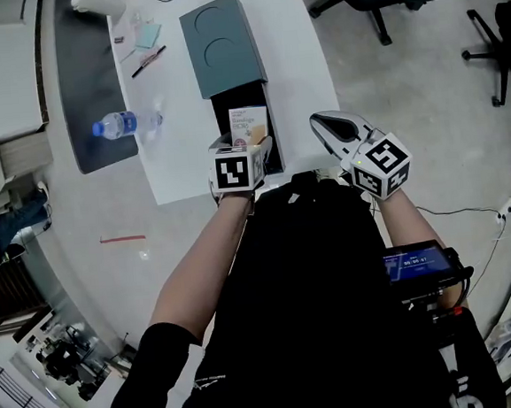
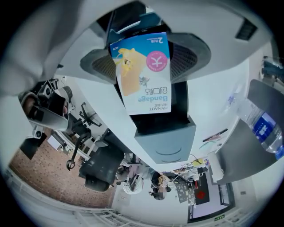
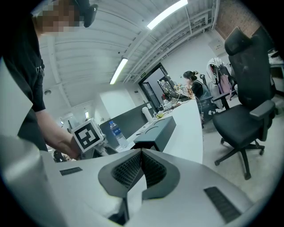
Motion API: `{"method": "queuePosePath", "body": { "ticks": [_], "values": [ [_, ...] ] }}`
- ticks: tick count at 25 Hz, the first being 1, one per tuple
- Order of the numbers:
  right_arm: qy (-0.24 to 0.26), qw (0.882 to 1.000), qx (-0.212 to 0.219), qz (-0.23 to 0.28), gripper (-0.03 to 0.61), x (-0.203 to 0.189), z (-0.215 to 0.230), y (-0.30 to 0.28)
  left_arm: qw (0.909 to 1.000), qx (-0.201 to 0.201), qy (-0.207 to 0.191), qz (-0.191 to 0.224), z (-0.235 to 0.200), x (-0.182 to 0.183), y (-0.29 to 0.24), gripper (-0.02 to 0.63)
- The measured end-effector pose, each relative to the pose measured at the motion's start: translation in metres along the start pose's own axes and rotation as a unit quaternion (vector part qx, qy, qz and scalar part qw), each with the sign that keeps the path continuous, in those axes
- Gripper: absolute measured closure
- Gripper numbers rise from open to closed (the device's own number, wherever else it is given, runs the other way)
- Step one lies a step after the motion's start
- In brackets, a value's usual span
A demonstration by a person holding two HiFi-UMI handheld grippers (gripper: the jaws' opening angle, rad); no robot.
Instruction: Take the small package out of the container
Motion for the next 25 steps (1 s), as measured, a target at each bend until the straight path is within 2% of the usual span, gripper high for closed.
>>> {"method": "queuePosePath", "body": {
  "ticks": [13, 20, 25],
  "values": [
    [0.020, 0.999, 0.033, -0.004, 0.552, -0.009, -0.015, 0.011, 0.9967, -0.010, 0.006, 0.080, 0.009, -0.015, 0.032, 0.235],
    [0.036, 0.998, 0.056, -0.009, 0.552, -0.011, -0.018, 0.024, 0.9921, -0.007, -0.002, 0.125, 0.031, -0.026, 0.049, 0.235],
    [0.045, 0.997, 0.064, -0.008, 0.552, -0.013, -0.026, 0.023, 0.9879, -0.004, -0.002, 0.155, 0.030, -0.033, 0.062, 0.235]
  ]
}}
Point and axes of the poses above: the fingertips, and each gripper's own axes: y backward along the fingers, z to its right, x out of its top, the point moved 3 cm from there along y, backward along the fingers, and after that the axes turned 15 degrees about -x, right-handed, at the moved point
